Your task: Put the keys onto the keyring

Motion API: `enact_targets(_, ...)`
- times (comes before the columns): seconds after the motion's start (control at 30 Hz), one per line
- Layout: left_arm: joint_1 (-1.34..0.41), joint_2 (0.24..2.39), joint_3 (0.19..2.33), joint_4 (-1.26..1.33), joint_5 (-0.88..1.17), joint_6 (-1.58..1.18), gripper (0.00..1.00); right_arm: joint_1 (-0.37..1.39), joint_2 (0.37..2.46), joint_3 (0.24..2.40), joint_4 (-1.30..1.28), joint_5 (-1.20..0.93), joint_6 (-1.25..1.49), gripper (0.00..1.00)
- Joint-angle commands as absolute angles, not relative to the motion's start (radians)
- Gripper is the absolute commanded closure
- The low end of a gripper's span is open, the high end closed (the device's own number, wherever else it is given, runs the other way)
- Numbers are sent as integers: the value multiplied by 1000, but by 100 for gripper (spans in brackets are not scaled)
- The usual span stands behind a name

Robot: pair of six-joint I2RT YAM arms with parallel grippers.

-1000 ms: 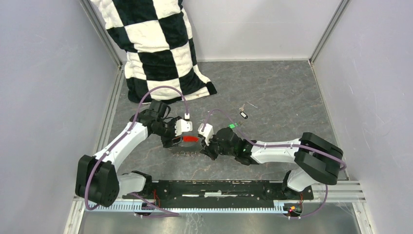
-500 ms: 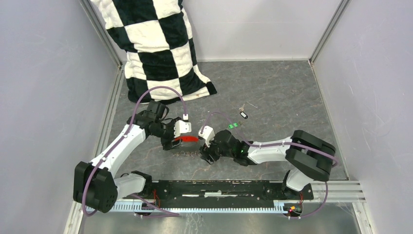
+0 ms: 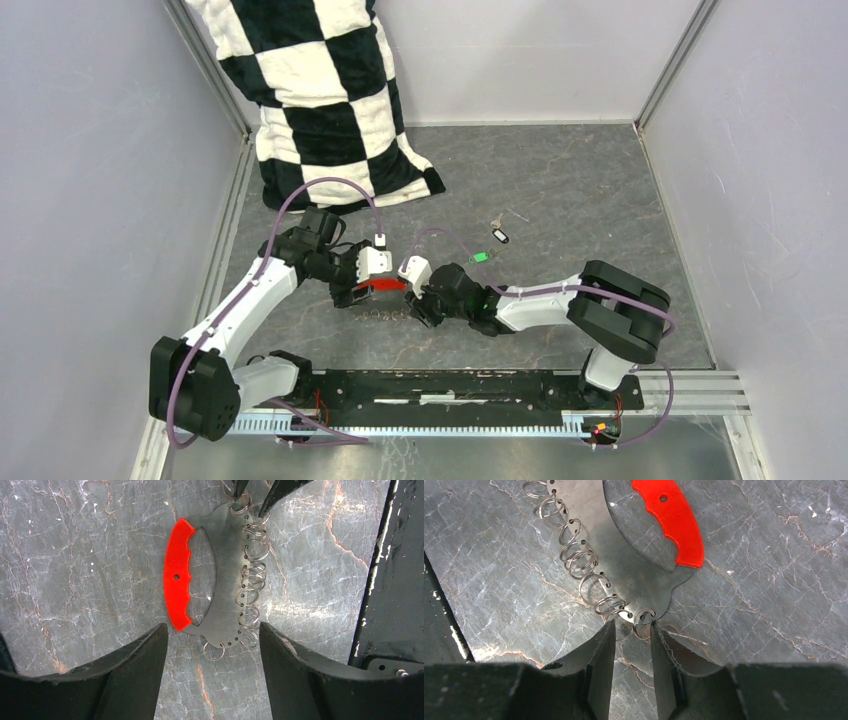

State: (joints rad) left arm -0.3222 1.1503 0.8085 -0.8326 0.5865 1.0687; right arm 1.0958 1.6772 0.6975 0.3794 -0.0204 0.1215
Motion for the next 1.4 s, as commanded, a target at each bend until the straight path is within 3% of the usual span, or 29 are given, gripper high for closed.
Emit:
enact_targets(0.0, -320, 1123, 806, -856, 615, 1078, 27, 1095, 1707, 736, 419, -6, 107, 63)
enact_targets(0.17, -320, 1117, 804, -873, 614, 1088, 27, 1093, 1719, 742, 412, 16, 96, 72)
enact_targets(0.3, -320, 1116, 808, -887, 621, 1096, 27, 1089, 1705, 746, 406, 21, 89, 99)
enact_targets(0.9, -343, 969, 738, -801, 801, 1247, 29, 1089, 1486, 777, 374, -198, 107, 100)
enact_targets(1.17, -392, 991, 807, -801, 853, 1208, 40, 1087, 1476, 856, 309, -342, 86, 100)
enact_targets(1.37, -416, 1019, 885, -939, 861, 1237, 48, 1088, 1441, 904, 278, -364, 66, 100)
